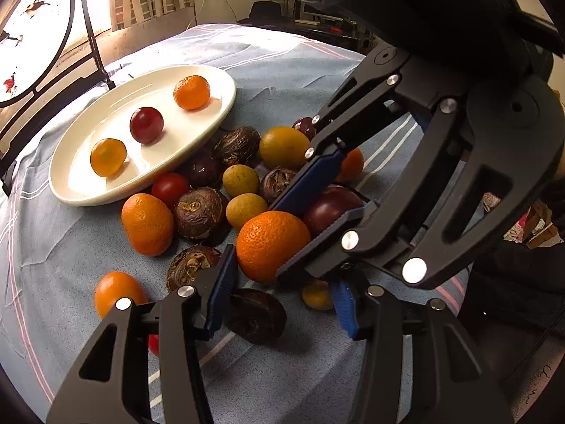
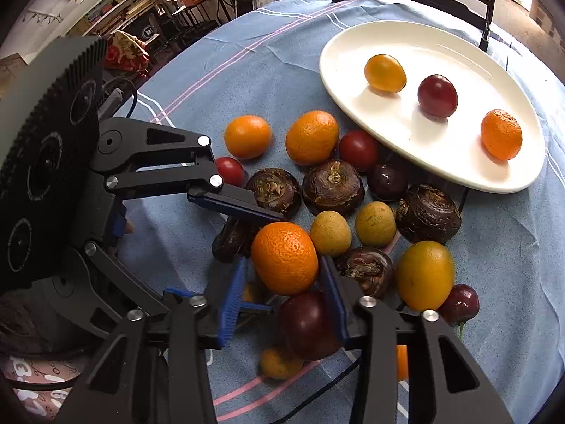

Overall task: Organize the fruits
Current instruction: 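Grasp a large orange from the pile with the right gripper, then lower the orange onto the white plate and open the right gripper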

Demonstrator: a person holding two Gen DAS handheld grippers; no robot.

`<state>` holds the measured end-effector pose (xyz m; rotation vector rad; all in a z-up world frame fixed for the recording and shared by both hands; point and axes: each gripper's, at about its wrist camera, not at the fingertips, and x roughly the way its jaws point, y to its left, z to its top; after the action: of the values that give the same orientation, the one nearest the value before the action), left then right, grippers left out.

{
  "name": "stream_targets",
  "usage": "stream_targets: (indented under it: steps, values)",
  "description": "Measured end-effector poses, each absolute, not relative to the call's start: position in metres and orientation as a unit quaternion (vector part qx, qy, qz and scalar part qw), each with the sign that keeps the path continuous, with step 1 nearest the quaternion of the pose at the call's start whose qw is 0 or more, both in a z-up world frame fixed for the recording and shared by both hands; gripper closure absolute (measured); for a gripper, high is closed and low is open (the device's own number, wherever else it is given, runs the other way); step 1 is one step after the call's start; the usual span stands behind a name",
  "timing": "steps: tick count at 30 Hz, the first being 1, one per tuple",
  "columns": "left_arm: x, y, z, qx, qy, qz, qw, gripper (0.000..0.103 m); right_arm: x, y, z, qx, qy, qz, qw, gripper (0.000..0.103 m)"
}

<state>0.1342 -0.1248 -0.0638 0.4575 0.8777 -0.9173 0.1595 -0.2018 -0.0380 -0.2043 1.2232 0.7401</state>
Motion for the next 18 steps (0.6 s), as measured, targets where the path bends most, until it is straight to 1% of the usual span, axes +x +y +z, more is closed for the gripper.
stream_targets:
  steps: [1,3,4,11,18]
  values:
    - [0.135,-0.125,-0.064,0.207,0.409,-0.426,0.780,0.054,0.162,-0.207,-0.038,-0.082,0.558,0.341,0.752,0.068]
    - [0.139,-0.122,-0.064,0.197,0.414,-0.426,0.780,0.059,0.162,-0.218,-0.038,-0.044,0.553,0.348,0.756,0.070]
    - [0.140,-0.121,-0.064,0.194,0.416,-0.427,0.779,0.060,0.161,-0.222,-0.037,-0.030,0.551,0.351,0.757,0.070]
    - [0.135,-0.120,-0.050,0.200,0.405,-0.424,0.785,0.061,0.156,-0.230,-0.025,-0.011,0.528,0.358,0.770,0.070]
    - [0.146,-0.124,-0.010,0.217,0.369,-0.411,0.805,0.061,0.167,-0.241,0.019,-0.015,0.492,0.348,0.798,0.070]
